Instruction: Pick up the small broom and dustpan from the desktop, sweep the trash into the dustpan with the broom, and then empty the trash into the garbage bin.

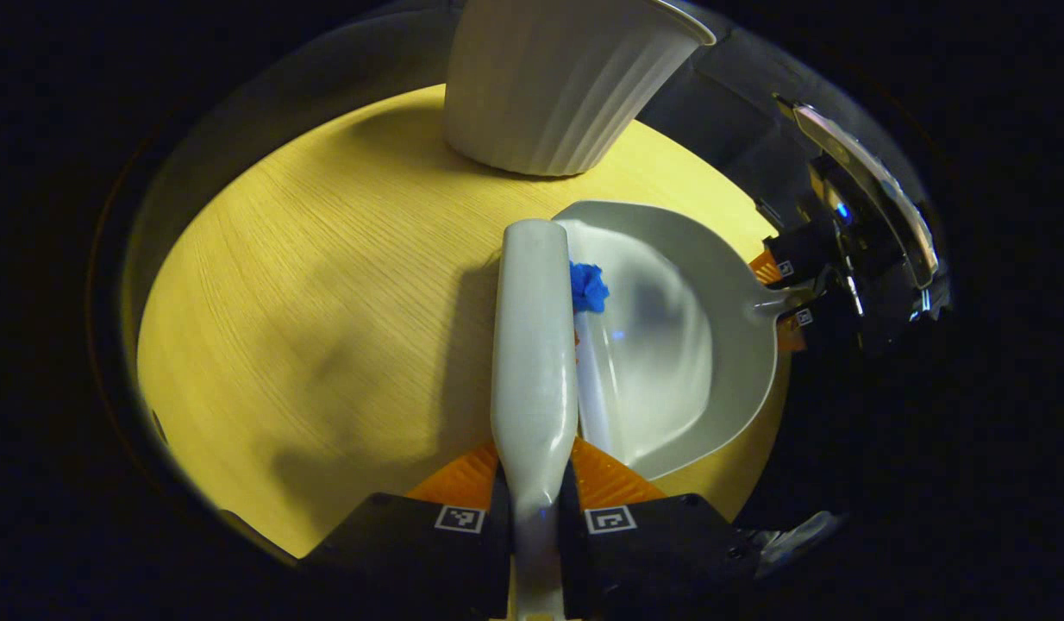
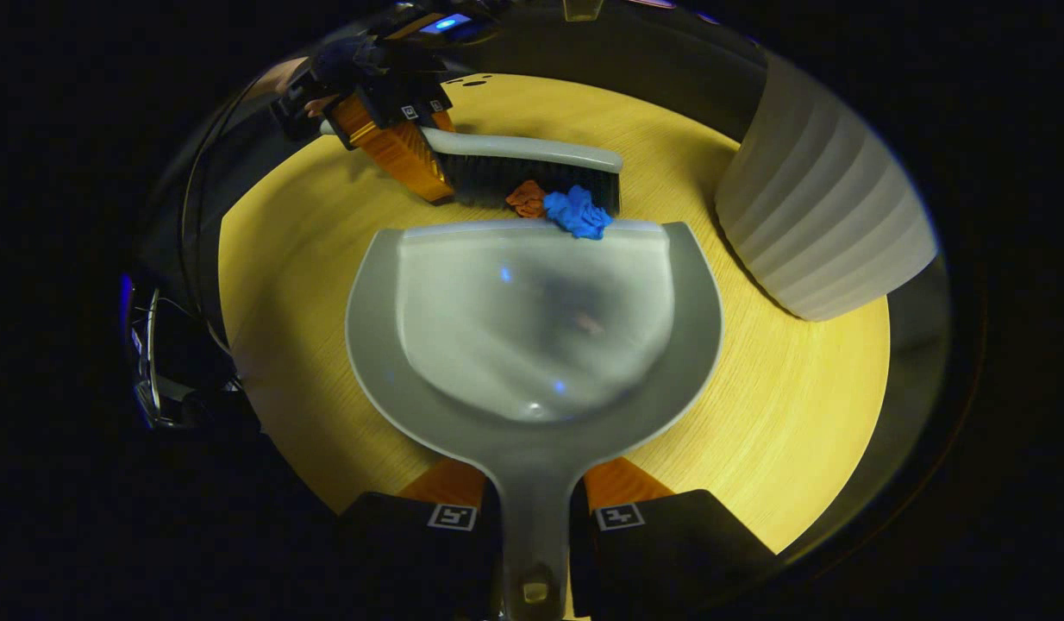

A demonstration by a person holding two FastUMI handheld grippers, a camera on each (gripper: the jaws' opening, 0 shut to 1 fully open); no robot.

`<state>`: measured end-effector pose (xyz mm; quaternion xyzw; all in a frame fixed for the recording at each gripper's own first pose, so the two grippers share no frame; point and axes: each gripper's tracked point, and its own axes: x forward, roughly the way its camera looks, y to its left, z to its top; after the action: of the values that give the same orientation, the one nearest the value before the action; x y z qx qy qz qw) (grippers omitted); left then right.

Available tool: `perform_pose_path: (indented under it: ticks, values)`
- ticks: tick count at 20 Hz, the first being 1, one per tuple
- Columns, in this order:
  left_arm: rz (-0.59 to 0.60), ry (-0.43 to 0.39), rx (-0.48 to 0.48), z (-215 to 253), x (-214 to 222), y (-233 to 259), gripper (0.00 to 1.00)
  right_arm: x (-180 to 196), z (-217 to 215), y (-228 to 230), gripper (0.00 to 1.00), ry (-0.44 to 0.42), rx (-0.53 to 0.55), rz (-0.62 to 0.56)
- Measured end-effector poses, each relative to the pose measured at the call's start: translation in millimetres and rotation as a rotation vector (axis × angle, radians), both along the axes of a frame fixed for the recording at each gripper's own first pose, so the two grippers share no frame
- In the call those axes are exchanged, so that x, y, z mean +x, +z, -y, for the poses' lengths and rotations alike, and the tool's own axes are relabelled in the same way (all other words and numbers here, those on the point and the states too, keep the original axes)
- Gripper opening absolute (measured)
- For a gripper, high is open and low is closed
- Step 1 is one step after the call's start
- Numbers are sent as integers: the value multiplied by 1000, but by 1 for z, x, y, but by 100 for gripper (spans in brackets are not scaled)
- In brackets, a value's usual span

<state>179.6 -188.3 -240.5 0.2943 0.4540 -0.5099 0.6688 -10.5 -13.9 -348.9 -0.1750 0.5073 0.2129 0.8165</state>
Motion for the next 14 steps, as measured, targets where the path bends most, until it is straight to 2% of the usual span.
perform_pose_path:
  ticks: [3, 6, 8, 12, 13, 14]
  values:
    - [-76, 50, -63, -5, -17, 9, 28, -1, 1, 0, 35, 7, -4, 26]
    - [-113, 55, -89, -7, -42, 15, 28, -5, 1, 0, 35, 18, -23, 52]
    - [-52, 87, -100, -12, -42, 20, 28, -5, 0, 0, 35, 19, -26, 56]
    - [61, 249, -159, -29, -44, 42, 28, -5, -4, 1, 35, -36, -11, 32]
    - [97, 284, -183, -35, -43, 49, 28, -4, -5, 2, 38, -51, -10, 26]
    - [126, 321, -205, -41, -44, 54, 28, -3, -9, 5, 35, -69, -5, 23]
